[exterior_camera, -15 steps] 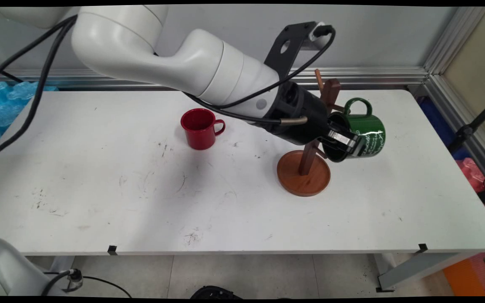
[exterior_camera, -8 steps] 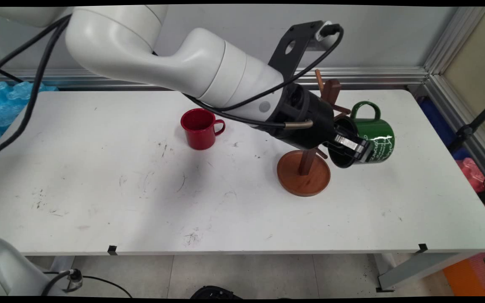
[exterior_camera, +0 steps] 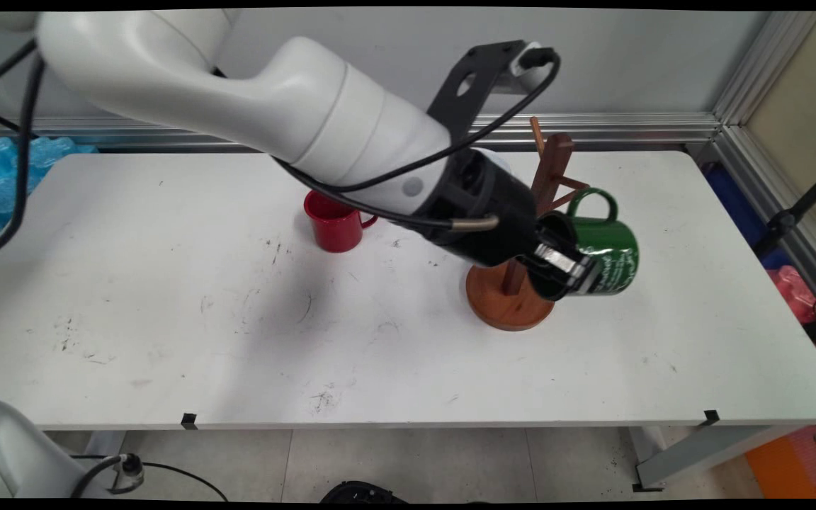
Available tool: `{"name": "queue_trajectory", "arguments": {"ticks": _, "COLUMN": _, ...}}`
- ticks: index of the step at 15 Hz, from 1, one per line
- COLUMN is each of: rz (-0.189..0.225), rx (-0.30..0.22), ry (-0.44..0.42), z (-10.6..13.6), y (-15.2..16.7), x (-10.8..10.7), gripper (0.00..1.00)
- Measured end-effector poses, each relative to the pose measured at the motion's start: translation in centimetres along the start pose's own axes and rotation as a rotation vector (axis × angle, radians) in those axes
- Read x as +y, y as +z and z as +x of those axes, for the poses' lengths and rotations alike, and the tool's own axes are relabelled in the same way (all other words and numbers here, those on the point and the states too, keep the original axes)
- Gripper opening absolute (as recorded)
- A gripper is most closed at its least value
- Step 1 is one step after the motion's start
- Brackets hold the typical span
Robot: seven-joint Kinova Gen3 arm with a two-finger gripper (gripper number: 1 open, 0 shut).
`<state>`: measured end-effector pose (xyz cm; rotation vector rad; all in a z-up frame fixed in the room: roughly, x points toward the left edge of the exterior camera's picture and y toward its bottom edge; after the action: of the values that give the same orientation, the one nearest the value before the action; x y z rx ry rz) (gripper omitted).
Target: Place the picked object on the table
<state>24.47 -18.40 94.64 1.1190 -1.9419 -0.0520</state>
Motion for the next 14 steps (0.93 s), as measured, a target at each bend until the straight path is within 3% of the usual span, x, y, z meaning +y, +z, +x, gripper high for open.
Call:
{"name": "queue_trajectory", "arguments": {"ticks": 7, "rz": 0.062, "rx": -0.093, "ry": 0.017, "z": -0.7, "y": -3.1, "x": -0.4, "gripper": 0.00}}
{"name": "queue_trajectory", "arguments": {"ticks": 14, "rz": 0.181, "rx": -0.232, "ry": 0.035, "z": -1.5, "y": -6.3, "x": -1.9, "gripper": 0.00}}
